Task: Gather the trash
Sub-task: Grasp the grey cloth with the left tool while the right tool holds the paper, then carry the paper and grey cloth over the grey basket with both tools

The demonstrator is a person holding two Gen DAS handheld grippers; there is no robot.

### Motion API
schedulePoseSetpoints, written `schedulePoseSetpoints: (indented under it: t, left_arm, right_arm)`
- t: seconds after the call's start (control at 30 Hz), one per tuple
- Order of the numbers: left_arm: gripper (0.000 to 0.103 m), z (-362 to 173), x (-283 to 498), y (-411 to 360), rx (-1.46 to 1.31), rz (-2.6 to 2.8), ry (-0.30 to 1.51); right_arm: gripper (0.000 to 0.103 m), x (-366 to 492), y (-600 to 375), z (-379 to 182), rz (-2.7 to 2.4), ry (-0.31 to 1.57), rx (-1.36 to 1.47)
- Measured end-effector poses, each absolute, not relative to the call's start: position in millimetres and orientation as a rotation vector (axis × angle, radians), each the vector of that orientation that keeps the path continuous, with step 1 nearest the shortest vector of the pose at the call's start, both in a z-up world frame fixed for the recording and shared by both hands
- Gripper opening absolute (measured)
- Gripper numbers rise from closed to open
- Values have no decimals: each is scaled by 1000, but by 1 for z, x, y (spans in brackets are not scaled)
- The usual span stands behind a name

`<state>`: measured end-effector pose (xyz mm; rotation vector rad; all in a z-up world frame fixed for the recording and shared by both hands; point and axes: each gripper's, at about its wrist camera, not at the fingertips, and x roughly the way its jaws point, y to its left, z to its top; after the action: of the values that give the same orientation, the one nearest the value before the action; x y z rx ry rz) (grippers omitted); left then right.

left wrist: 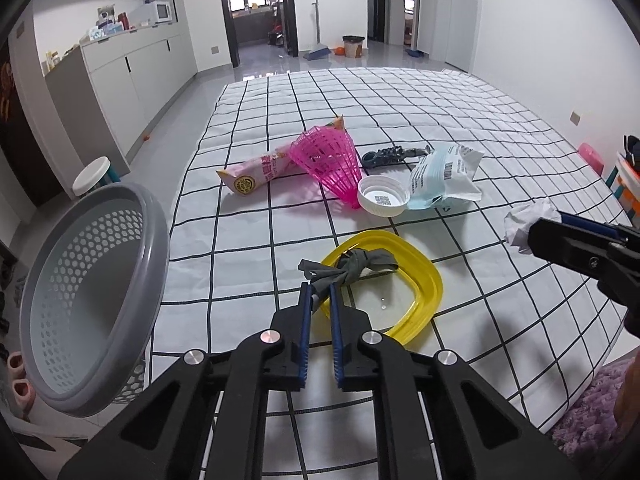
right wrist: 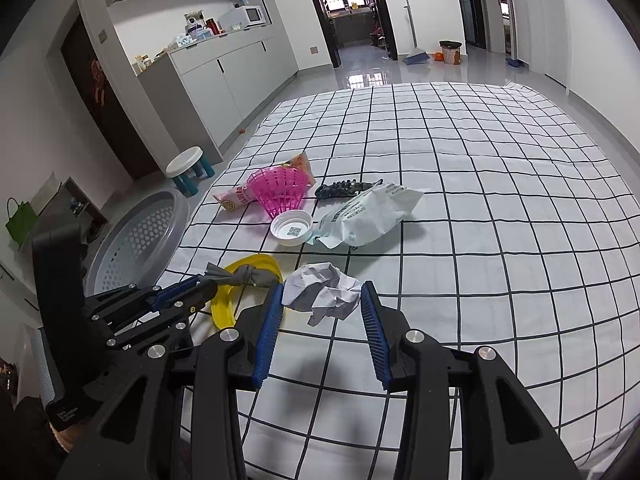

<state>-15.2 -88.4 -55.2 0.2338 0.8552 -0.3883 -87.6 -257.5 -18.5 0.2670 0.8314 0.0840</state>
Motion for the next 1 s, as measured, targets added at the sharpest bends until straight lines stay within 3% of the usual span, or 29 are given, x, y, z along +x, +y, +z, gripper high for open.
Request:
schedulePoseSetpoints:
  t: [1.0]
  left_arm:
    - [6,-13,-23,-24,96,-339,760]
  right_arm:
    - [39,-78,-227,-15,118,837,252]
